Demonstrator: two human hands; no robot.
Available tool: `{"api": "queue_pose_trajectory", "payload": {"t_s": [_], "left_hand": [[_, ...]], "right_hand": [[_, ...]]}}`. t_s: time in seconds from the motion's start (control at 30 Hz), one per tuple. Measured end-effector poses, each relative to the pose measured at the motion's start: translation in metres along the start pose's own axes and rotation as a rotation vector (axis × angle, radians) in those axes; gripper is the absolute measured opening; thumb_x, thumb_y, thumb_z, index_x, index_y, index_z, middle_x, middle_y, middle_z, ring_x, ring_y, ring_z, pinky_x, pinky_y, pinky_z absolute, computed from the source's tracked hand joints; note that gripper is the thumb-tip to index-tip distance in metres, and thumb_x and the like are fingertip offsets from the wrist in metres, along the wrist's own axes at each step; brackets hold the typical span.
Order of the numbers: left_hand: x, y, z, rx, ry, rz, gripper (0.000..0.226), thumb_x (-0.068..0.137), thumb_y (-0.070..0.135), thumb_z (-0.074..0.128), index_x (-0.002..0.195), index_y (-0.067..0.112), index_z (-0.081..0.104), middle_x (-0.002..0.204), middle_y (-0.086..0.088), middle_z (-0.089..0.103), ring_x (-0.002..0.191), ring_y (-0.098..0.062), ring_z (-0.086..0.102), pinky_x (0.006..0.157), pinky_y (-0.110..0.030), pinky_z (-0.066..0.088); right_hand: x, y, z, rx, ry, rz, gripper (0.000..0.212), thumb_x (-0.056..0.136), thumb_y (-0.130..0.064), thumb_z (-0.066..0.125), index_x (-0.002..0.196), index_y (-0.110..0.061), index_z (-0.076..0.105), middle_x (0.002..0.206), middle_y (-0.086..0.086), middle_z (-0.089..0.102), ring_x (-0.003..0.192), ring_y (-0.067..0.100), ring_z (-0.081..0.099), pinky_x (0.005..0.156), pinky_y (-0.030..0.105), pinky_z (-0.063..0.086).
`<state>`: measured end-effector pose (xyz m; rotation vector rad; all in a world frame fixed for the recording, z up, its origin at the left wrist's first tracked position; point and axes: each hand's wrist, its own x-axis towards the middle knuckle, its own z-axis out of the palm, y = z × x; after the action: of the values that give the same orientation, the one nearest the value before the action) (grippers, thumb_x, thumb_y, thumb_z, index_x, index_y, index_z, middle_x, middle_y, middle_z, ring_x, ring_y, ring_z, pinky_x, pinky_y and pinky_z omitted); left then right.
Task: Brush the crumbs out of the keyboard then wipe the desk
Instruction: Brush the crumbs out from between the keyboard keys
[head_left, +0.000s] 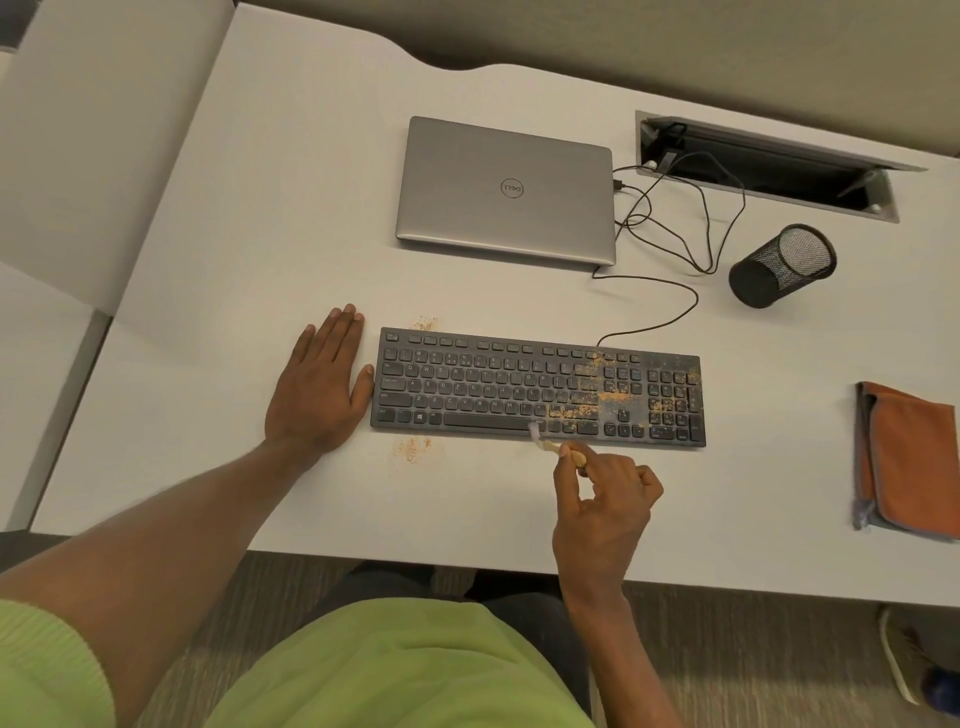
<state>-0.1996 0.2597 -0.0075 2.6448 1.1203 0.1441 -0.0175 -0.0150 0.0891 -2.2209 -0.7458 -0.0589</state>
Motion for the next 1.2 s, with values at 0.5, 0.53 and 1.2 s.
{"api": "queue_pose_trajectory", "payload": {"t_s": [0.5,0.53,1.2], "left_hand": [[0.000,0.000,0.000,0.001,0.006,0.003,0.069,0.110,0.043,0.027,0.172,0.013,0.015,0.179,-0.003,0.014,0.166,-0.014,0.007,0.135,-0.043,0.011],[0.000,0.000,0.001,0.003,0.006,0.004,0.069,0.110,0.043,0.026,0.171,0.013,0.015,0.179,-0.003,0.015,0.166,-0.014,0.008,0.135,-0.043,0.011],[0.000,0.000,0.001,0.014,0.013,0.007,0.069,0.110,0.043,0.026,0.171,0.013,0.015,0.179,-0.003,0.015,0.166,-0.015,0.009,0.135,-0.042,0.010]], "right_hand": [[0.044,0.004,-0.005,-0.102,-0.200,-0.133,0.017,0.092,-0.018,0.073,0.105,-0.028,0.077,0.099,-0.018,0.070,0.107,0.015,0.057,0.097,0.042,0.025],[0.045,0.009,-0.010,-0.138,-0.180,-0.109,0.016,0.092,-0.018,0.072,0.105,-0.028,0.076,0.100,-0.016,0.071,0.108,0.018,0.058,0.097,0.041,0.024],[0.047,0.000,-0.012,-0.060,0.026,0.050,0.010,0.101,-0.026,0.065,0.108,-0.033,0.069,0.106,-0.014,0.071,0.110,0.011,0.056,0.100,0.051,0.032]]}}
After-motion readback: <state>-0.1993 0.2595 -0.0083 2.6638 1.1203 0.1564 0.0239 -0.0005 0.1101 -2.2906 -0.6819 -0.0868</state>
